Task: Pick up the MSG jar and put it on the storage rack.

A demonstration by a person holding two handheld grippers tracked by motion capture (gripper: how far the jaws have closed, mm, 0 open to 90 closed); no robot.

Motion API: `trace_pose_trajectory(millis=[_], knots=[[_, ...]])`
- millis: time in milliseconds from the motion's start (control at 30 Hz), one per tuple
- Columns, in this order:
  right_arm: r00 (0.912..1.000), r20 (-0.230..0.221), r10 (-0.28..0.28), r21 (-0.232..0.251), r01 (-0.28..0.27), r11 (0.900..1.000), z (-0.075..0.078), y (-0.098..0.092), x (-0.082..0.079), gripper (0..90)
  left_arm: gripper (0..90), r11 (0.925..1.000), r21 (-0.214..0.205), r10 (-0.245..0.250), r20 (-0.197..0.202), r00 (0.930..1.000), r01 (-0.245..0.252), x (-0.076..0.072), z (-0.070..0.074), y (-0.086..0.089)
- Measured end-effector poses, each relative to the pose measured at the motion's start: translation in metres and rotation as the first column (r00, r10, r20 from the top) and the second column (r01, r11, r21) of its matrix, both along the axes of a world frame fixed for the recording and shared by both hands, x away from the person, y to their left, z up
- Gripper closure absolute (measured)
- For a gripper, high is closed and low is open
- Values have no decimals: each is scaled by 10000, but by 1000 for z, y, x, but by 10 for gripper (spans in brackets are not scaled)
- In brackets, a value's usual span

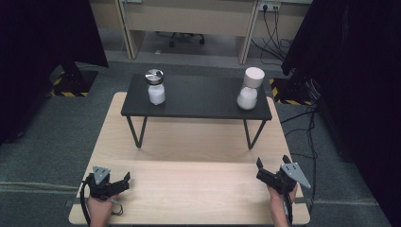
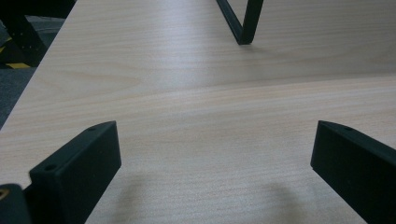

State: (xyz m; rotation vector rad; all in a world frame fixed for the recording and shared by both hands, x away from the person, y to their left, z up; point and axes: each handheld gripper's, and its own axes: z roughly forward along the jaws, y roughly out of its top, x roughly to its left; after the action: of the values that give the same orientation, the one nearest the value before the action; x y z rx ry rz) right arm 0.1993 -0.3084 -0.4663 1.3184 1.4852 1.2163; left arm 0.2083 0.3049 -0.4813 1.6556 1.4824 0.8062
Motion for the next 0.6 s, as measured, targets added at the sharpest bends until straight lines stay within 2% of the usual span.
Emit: trace_pose_trajectory(millis=[400,600], knots=[[9994,-272,-233,357,243,9991,-25,-7,-20,3,8,9999,125,-69,-80,9999,70,2,1,-2],[9991,-240,-345,308,352,9989,-33,-5,-27,3,8,9999,143,-74,-86,9999,76,2,1,-2]])
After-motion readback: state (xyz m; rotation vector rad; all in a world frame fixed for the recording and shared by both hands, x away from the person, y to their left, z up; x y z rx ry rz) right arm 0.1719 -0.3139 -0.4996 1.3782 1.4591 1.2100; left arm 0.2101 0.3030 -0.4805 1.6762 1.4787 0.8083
